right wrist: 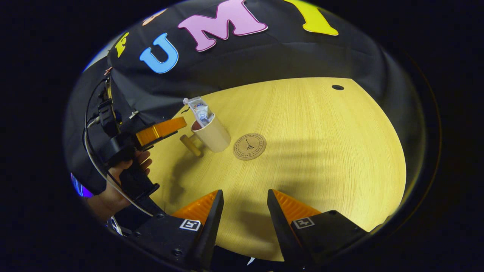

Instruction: Put the toothbrush and toothpaste on the desktop into the cup, then pick up the cup and place it on the coaster on the desktop.

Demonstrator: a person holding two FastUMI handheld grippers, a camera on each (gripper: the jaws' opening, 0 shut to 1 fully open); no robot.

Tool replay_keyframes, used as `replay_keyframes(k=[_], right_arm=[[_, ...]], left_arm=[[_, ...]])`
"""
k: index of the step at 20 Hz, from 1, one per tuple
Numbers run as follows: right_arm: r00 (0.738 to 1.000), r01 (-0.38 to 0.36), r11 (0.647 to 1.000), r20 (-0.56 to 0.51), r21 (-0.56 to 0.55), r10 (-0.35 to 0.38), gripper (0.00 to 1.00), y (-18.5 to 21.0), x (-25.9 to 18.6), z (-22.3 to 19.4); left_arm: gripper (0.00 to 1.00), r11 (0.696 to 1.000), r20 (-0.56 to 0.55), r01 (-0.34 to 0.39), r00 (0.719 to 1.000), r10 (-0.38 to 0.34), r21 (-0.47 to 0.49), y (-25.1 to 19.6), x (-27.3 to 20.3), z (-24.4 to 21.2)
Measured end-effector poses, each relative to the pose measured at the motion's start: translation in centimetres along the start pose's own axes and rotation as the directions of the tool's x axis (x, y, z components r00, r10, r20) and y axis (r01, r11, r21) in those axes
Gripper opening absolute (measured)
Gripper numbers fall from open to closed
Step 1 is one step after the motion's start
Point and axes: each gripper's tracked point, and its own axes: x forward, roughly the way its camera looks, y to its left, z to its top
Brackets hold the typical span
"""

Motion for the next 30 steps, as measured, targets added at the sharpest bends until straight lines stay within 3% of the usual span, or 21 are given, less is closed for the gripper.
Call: replay_keyframes(k=[3, 8, 13, 18, 28, 30], right_arm=[[1.000, 0.000, 1.000, 0.013, 0.004, 0.000, 0.72, 0.3, -0.7, 0.2], [0.999, 0.023, 1.000, 0.040, 0.004, -0.023, 0.72, -0.6, -2.2, 0.4], [0.997, 0.057, 0.998, 0.048, 0.018, -0.057, 0.72, -2.3, -3.6, -0.5], [0.995, 0.077, 0.995, 0.054, 0.058, -0.080, 0.72, -3.6, -4.5, -1.0], [0.994, 0.089, 0.991, 0.058, 0.099, -0.095, 0.72, -5.0, -5.1, -1.8], [0.994, 0.094, 0.990, 0.050, 0.104, -0.099, 0.72, -5.2, -5.2, -2.4]], left_arm=[[0.92, 0.992, -0.097, 0.029, 0.995, -0.017, 0.125, -0.5, -1.6, -0.9], [0.96, 0.947, -0.294, 0.105, 0.956, -0.011, 0.305, 0.0, -0.9, -3.4], [0.95, 0.962, -0.434, 0.151, 0.900, -0.038, 0.229, 0.8, 1.4, -5.5], [0.95, 0.962, -0.537, 0.126, 0.844, 0.024, 0.241, 3.0, 4.0, -7.0], [0.85, 0.949, -0.655, 0.196, 0.755, 0.015, 0.248, 2.2, 6.6, -9.3], [0.66, 0.946, -0.659, 0.208, 0.752, 0.009, 0.250, 1.5, 6.6, -9.5]])
